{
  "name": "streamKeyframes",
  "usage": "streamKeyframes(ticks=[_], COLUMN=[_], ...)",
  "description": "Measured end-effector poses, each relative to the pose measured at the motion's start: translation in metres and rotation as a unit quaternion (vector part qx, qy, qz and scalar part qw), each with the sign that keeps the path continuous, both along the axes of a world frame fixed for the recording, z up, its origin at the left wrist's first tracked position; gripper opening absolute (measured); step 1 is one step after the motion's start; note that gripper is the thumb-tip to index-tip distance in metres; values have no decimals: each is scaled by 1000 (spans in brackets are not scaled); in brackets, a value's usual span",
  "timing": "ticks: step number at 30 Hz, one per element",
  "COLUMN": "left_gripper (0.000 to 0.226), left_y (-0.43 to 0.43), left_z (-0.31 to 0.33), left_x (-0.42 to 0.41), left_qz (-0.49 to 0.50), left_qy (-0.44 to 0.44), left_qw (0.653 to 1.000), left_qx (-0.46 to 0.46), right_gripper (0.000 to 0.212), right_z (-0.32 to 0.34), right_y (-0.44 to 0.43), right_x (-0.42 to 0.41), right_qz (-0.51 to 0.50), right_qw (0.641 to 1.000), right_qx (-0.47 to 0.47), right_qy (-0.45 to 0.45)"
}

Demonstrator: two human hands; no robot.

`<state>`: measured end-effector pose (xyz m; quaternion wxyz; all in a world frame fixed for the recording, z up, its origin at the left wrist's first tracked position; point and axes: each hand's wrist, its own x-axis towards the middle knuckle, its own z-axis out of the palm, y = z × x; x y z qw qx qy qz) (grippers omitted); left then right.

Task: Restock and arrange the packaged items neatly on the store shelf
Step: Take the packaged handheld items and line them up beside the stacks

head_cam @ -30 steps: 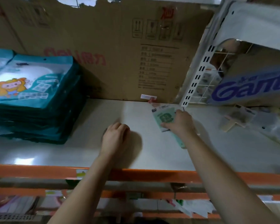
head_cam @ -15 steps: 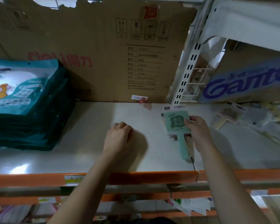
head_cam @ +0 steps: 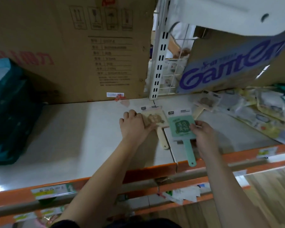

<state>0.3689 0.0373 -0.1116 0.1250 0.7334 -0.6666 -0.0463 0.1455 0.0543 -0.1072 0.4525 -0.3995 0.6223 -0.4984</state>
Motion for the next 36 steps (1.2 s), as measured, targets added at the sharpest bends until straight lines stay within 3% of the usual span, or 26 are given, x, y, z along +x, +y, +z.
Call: streamKeyframes(ticks=[7, 13, 19, 27, 31, 36], left_gripper=[42, 81, 87, 42, 39, 40], left_y=[9, 13, 8, 21, 48, 69], left_z=[-2, 6, 14, 12, 10, 14], left_x=[30, 16, 11, 54, 111, 178], left_qz=[25, 62, 97, 134, 215, 245], left_qy=[58, 54, 158, 356, 432, 457], left_qw=[998, 996, 981, 924, 875, 853], left_qx=[-8, 20, 63, 43, -29, -63], right_gripper=[6, 8, 4, 14, 16, 18], right_z=[-5, -12, -10, -12, -13, -13], right_y=[-2, -5, -4, -6, -12, -8], right_x=[6, 17, 21, 50, 82, 126], right_qz=[22, 31, 14, 37, 79, 135], right_qw=[998, 997, 997, 994, 991, 985], right_qx=[6, 1, -2, 19, 31, 30], right_qy=[-61, -65, -75, -105, -108, -100])
